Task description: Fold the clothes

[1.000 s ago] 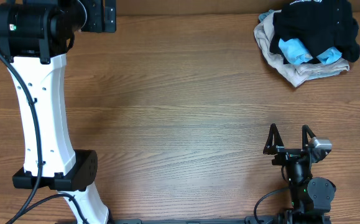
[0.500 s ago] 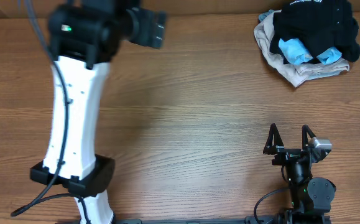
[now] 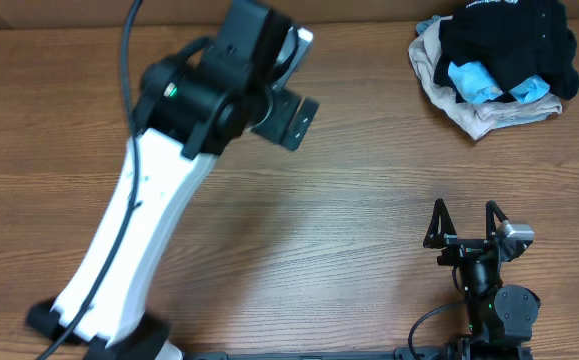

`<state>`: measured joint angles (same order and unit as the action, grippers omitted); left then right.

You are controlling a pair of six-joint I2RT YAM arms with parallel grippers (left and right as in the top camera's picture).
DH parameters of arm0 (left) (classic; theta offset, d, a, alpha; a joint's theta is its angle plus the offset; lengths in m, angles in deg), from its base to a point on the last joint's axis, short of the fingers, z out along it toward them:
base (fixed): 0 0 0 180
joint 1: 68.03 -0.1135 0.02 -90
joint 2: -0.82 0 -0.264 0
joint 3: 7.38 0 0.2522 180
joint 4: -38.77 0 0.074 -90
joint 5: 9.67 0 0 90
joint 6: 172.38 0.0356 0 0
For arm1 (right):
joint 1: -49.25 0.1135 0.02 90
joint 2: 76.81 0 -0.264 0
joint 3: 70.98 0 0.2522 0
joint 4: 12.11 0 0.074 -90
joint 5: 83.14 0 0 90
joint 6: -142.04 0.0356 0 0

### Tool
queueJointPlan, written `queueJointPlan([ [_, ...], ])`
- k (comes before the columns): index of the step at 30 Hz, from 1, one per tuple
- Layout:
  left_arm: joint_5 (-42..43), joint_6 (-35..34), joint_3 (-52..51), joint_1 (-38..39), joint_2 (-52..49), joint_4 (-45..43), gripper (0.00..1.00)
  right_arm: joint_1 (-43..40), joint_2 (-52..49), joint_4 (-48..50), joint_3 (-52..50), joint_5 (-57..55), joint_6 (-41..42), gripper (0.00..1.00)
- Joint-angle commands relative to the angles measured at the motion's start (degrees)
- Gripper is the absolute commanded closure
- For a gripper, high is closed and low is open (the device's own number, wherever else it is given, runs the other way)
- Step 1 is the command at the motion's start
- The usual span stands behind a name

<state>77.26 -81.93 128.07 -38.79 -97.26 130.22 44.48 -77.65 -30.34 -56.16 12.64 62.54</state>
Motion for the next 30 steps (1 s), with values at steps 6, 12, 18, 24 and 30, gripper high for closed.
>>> queueJointPlan([
  [6, 0.52, -9.16, -41.18, -9.73, 29.2, -27.1, 0.0, 0.33, 0.68, 0.35, -0.61, 0.33, 0.24, 0.0],
  [12, 6.14, -9.86, -67.76, -18.21, 48.11, -47.71, 0.0, 0.33, 0.68, 0.35, -0.61, 0.33, 0.24, 0.0],
  [18, 7.87, -9.38, -90.01, -24.61, 66.79, -63.95, 0.0, 0.33, 0.68, 0.35, -0.61, 0.33, 0.24, 0.0],
  [24, 15.04, -7.63, -106.18, -31.54, 78.42, -78.58, 0.0, 0.33, 0.68, 0.35, -0.61, 0.35, 0.24, 0.0],
  [30, 22.18, -7.1, -117.09, -36.87, 84.78, -89.94, 0.0, 0.33, 0.68, 0.35, -0.61, 0.35, 0.24, 0.0],
])
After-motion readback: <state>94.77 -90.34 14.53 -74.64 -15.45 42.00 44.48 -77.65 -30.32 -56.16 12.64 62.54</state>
